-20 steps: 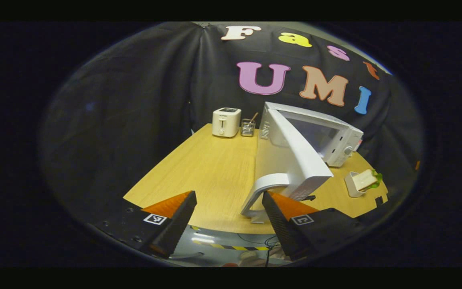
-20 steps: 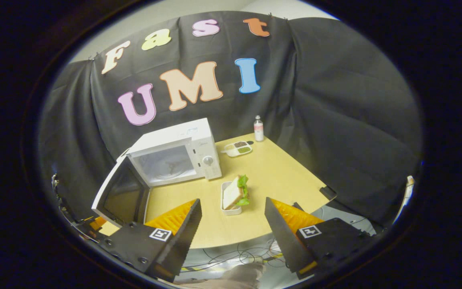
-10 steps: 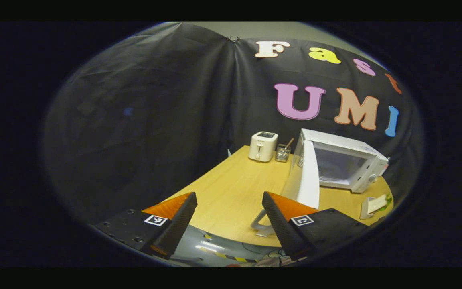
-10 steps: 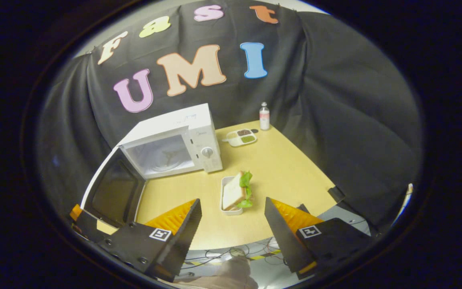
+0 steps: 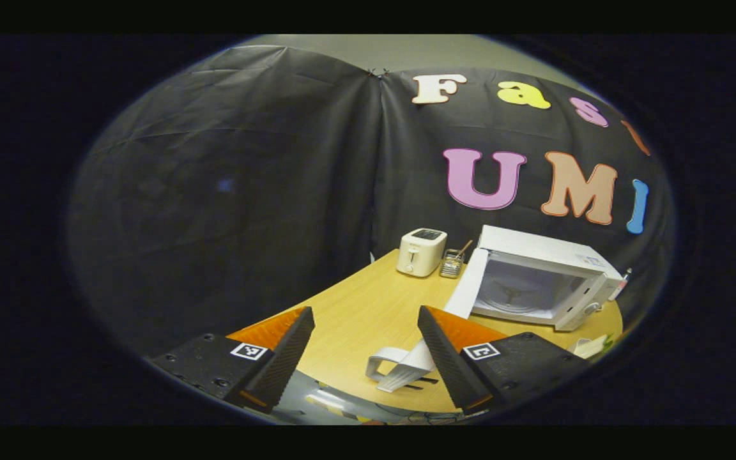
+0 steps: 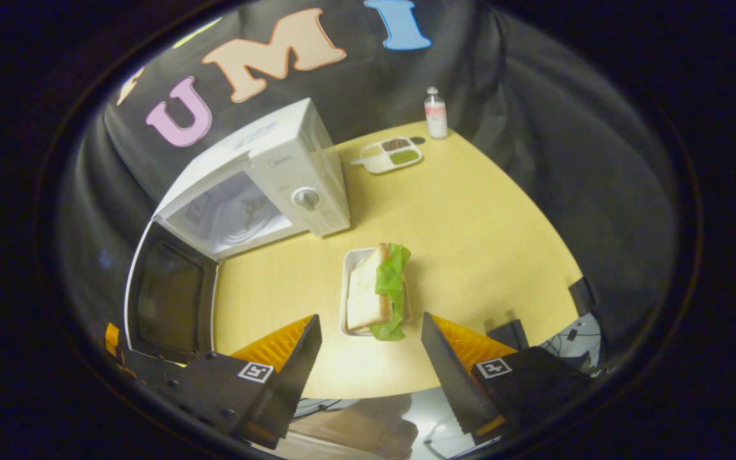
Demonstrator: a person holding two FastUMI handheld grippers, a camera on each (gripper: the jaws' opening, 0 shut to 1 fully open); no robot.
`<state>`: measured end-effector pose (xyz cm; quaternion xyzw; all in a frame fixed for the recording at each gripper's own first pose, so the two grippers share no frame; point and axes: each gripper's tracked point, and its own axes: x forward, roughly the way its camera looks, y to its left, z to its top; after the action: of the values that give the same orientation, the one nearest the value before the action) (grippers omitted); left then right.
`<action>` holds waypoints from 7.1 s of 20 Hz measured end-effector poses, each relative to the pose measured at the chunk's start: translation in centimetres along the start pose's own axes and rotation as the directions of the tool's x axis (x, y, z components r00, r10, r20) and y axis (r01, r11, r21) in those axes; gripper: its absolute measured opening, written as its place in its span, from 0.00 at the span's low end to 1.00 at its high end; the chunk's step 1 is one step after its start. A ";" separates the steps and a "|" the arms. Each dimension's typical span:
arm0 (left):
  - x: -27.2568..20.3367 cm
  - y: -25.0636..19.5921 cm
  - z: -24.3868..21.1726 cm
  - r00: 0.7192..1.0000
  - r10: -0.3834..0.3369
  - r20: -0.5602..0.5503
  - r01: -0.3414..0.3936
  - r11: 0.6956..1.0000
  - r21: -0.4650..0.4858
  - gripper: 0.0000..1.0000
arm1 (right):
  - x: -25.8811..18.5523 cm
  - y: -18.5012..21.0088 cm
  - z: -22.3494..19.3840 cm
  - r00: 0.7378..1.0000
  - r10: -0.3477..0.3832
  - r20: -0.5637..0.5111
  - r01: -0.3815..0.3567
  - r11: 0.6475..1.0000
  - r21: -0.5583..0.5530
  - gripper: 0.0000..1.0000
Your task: Open the microwave oven with the left hand, put the food in, and close the microwave oven.
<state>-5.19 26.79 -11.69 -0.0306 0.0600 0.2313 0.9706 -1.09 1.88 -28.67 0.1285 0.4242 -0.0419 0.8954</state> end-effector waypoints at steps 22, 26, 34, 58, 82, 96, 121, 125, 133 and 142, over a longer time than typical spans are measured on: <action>1.7 -4.8 0.9 0.993 0.121 -0.006 -0.121 0.991 -0.064 0.92 | 9.5 -0.6 -0.4 0.963 0.102 -0.248 -0.081 0.992 0.092 0.65; 1.6 -5.5 0.9 0.995 0.103 -0.012 -0.103 0.993 -0.061 0.95 | 9.6 -0.5 -0.5 0.957 0.137 -0.254 -0.094 0.980 0.177 0.56; 1.5 -7.1 0.6 0.998 0.063 -0.025 -0.065 0.994 -0.083 0.95 | 9.5 0.5 -0.4 0.947 0.222 -0.234 -0.140 0.937 0.321 0.37; 5.3 -3.0 0.4 0.994 -0.066 -0.089 0.063 0.997 -0.038 0.95 | 0.8 13.5 1.2 0.941 0.335 -0.053 -0.304 0.902 0.308 0.37; 10.1 3.3 -2.4 0.971 -0.141 -0.194 0.125 0.988 -0.093 0.96 | 10.8 33.7 5.1 0.882 0.383 0.272 -0.441 0.876 0.194 0.36; 11.6 6.5 -2.8 0.965 -0.145 -0.220 0.136 0.989 -0.057 0.95 | 18.5 35.7 10.2 0.877 0.232 0.421 -0.287 0.955 0.071 0.34; 10.9 4.2 -3.8 0.947 -0.225 -0.230 0.216 0.974 -0.064 0.72 | 16.4 28.5 11.2 0.851 0.021 0.525 0.147 0.950 -0.275 0.96; 11.3 3.0 -4.6 0.934 -0.259 -0.247 0.255 0.966 -0.050 0.50 | 12.9 28.7 10.4 0.843 0.043 0.536 0.121 0.956 -0.267 0.98; 10.5 1.5 -6.0 0.894 -0.335 -0.298 0.341 0.939 -0.032 0.01 | 4.6 26.8 9.6 0.799 0.024 0.601 0.090 0.983 -0.160 0.95; 8.3 -0.4 -7.1 0.838 -0.428 -0.338 0.472 0.880 0.055 0.01 | -1.9 22.2 5.2 0.776 -0.085 0.626 0.133 0.991 -0.031 0.92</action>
<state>1.62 29.55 -19.79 -0.0145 0.2214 -0.0163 0.9749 5.66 21.79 -19.79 0.0496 0.1129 -0.1180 0.9853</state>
